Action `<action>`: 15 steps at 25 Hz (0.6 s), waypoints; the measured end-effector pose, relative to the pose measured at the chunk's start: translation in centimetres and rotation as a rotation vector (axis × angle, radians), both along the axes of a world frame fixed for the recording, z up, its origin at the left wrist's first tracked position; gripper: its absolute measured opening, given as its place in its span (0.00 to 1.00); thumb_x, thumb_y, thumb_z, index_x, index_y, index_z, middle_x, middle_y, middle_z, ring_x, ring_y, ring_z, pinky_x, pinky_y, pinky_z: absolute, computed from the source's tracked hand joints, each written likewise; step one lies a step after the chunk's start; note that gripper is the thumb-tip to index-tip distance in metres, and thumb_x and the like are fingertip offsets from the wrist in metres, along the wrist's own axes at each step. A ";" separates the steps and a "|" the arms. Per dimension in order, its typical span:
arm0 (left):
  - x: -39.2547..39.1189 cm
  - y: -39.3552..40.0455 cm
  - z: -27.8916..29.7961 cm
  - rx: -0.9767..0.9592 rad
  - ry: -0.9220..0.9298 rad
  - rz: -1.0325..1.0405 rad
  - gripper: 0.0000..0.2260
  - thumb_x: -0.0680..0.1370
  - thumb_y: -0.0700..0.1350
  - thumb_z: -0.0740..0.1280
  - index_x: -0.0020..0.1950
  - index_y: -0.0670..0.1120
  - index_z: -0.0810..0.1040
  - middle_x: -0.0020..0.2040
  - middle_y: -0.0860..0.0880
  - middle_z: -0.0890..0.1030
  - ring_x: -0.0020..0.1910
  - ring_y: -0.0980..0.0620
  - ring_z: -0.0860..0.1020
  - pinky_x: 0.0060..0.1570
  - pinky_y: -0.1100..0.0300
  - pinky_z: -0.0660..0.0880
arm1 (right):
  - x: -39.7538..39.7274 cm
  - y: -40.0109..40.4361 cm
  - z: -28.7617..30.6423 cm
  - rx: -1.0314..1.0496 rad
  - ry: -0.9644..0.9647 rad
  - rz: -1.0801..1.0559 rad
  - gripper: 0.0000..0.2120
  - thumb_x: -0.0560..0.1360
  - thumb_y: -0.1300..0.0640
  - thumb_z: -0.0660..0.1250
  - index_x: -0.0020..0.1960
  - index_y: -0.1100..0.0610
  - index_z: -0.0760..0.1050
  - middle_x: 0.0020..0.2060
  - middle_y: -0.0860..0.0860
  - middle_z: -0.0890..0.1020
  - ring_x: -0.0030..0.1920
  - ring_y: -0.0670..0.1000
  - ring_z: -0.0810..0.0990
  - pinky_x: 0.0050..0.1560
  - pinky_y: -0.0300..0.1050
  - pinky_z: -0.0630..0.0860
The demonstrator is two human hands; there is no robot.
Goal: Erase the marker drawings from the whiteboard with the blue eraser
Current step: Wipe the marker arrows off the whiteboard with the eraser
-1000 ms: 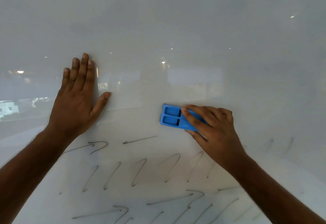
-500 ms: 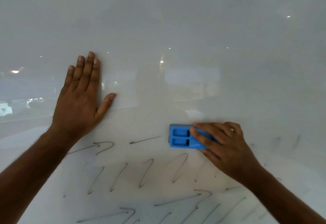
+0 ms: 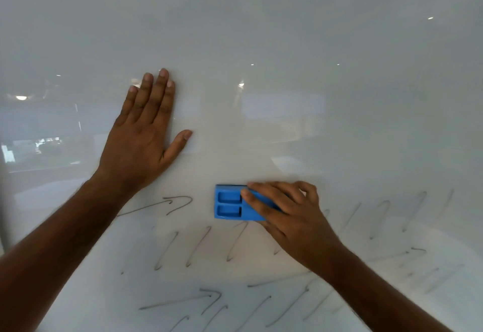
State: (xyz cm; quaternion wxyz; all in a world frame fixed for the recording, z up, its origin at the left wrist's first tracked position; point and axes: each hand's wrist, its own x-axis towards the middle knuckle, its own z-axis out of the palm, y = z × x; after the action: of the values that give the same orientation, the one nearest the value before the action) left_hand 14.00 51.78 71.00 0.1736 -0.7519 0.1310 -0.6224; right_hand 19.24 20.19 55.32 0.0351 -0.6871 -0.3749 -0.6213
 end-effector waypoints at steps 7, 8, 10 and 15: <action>0.0 0.9 -0.2 0.046 0.016 0.022 0.36 0.89 0.61 0.52 0.89 0.39 0.49 0.90 0.41 0.49 0.89 0.41 0.48 0.88 0.43 0.49 | 0.4 -3.1 1.9 0.010 -0.006 -0.082 0.26 0.83 0.48 0.64 0.80 0.46 0.65 0.75 0.46 0.74 0.68 0.53 0.76 0.63 0.57 0.69; 0.0 0.9 -0.2 0.044 0.013 0.022 0.36 0.89 0.61 0.52 0.89 0.39 0.49 0.90 0.41 0.49 0.89 0.41 0.48 0.88 0.43 0.49 | 0.4 -2.6 2.6 0.046 0.017 -0.074 0.26 0.83 0.47 0.64 0.80 0.46 0.65 0.75 0.46 0.74 0.67 0.53 0.76 0.63 0.57 0.68; 0.1 0.8 -0.2 0.046 0.010 0.017 0.36 0.89 0.61 0.52 0.89 0.39 0.50 0.89 0.41 0.50 0.89 0.41 0.48 0.88 0.44 0.48 | 0.2 -0.5 3.7 0.118 0.047 -0.042 0.27 0.82 0.48 0.66 0.79 0.46 0.67 0.74 0.45 0.74 0.66 0.54 0.77 0.62 0.57 0.69; -0.6 2.4 0.2 0.157 0.021 0.028 0.35 0.89 0.61 0.52 0.89 0.40 0.51 0.89 0.41 0.51 0.89 0.42 0.51 0.87 0.44 0.51 | -1.5 4.8 3.1 0.099 0.046 0.010 0.28 0.80 0.48 0.69 0.78 0.45 0.69 0.73 0.43 0.75 0.64 0.53 0.78 0.61 0.58 0.71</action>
State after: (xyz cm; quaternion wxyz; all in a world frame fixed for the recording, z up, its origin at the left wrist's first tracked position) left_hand 13.37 54.15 71.25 0.2393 -0.7444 0.1705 -0.5997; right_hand 17.78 24.96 58.47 0.0810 -0.6967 -0.3464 -0.6230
